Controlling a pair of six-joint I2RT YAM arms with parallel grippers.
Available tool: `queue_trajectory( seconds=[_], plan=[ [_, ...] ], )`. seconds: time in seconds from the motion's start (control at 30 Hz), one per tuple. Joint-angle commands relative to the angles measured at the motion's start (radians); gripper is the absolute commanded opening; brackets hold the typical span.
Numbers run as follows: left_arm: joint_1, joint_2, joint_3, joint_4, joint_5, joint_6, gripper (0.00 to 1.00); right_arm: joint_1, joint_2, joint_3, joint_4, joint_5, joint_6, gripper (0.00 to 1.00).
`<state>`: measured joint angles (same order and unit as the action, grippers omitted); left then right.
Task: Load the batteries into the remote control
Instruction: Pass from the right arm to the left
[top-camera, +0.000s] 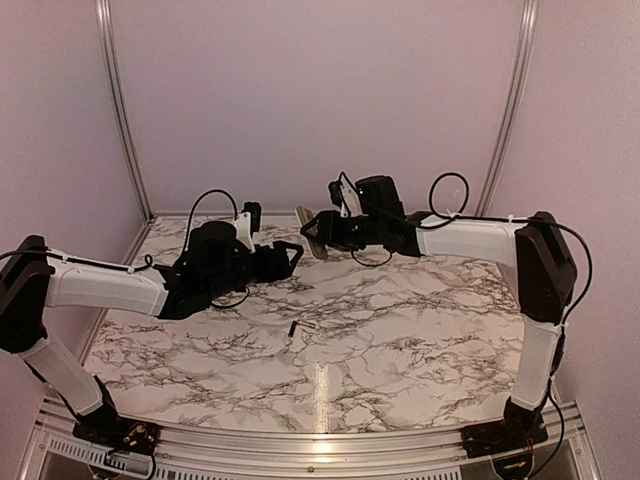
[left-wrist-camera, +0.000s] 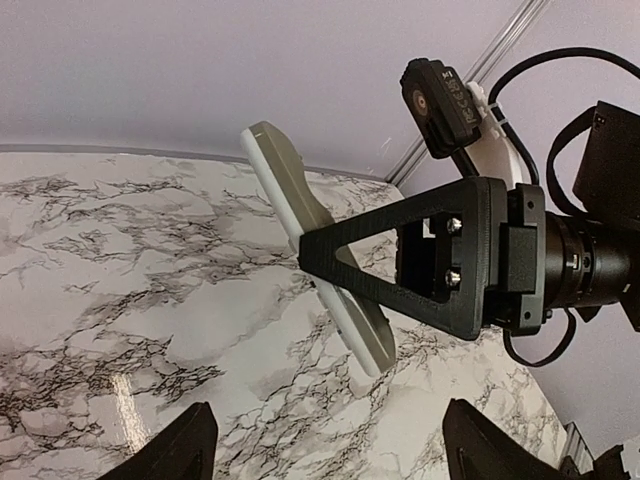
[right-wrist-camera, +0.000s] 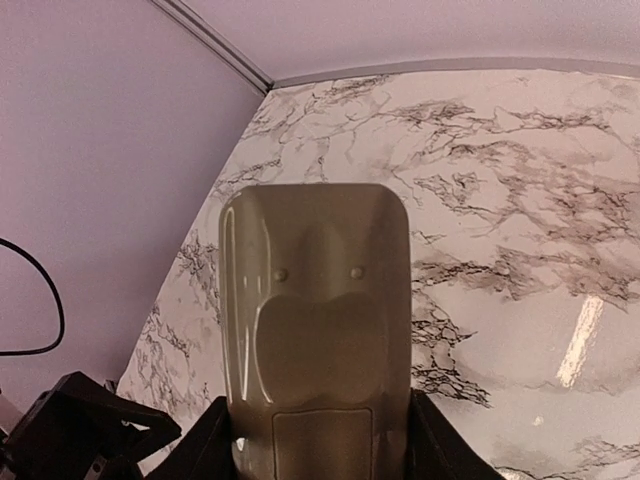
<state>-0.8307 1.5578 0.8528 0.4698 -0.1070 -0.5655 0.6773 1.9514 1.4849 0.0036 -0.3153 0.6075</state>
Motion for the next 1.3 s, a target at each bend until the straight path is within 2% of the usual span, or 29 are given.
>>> queue_trajectory(
  seconds=[0.0,0.73,0.97,1.13,1.27],
  plan=[
    [-0.033,0.057,0.067,0.013,-0.034,0.006,0.81,0.03,-0.069,-0.025,0.11,0.04,0.083,0.16],
    [-0.057,0.165,0.157,0.007,-0.125,-0.037,0.65,0.101,-0.109,-0.107,0.208,0.105,0.178,0.14],
    [-0.056,0.182,0.167,0.021,-0.165,-0.061,0.51,0.103,-0.124,-0.138,0.244,0.099,0.21,0.14],
    [-0.056,0.187,0.17,0.024,-0.179,-0.077,0.36,0.104,-0.13,-0.147,0.251,0.087,0.215,0.15],
    [-0.051,0.174,0.157,0.02,-0.18,-0.092,0.24,0.104,-0.146,-0.16,0.257,0.085,0.207,0.27]
  ],
)
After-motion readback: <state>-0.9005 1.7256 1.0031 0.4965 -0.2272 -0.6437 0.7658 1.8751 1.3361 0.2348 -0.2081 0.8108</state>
